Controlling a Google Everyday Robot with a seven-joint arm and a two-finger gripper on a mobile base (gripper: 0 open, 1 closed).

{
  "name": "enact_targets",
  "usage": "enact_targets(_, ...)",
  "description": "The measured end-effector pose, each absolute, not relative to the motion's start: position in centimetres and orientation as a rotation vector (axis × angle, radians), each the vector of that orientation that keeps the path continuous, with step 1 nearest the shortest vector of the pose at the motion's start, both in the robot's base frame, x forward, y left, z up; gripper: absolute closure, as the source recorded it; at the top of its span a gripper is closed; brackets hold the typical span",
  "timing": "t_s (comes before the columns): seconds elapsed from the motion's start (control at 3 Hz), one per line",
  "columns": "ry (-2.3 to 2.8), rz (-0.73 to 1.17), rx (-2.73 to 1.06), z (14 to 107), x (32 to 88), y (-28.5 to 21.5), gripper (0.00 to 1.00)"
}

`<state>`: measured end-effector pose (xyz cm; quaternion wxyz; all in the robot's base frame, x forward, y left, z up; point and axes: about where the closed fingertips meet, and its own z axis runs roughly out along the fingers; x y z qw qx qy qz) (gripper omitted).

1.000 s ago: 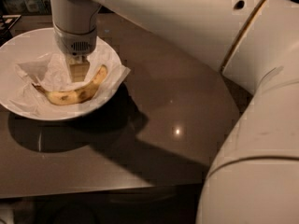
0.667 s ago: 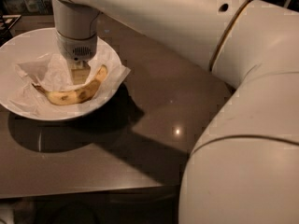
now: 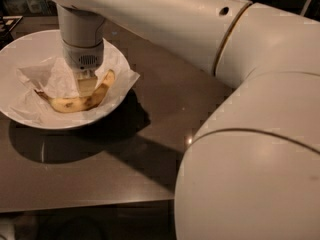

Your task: Pick banana from white bowl

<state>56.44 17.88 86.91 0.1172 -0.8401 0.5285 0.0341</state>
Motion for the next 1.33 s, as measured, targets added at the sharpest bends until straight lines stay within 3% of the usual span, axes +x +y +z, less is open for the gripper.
enact_targets(0.33,1.546,0.103,-2.466,86.8,56.4,17.9,0.70)
enact_targets(1.0,1.492,0.050,-2.435,89.7,56.2,18.0,0.29)
enact_targets(1.33,1.483,0.046,-2.429,90.1,56.1,18.0,0.16)
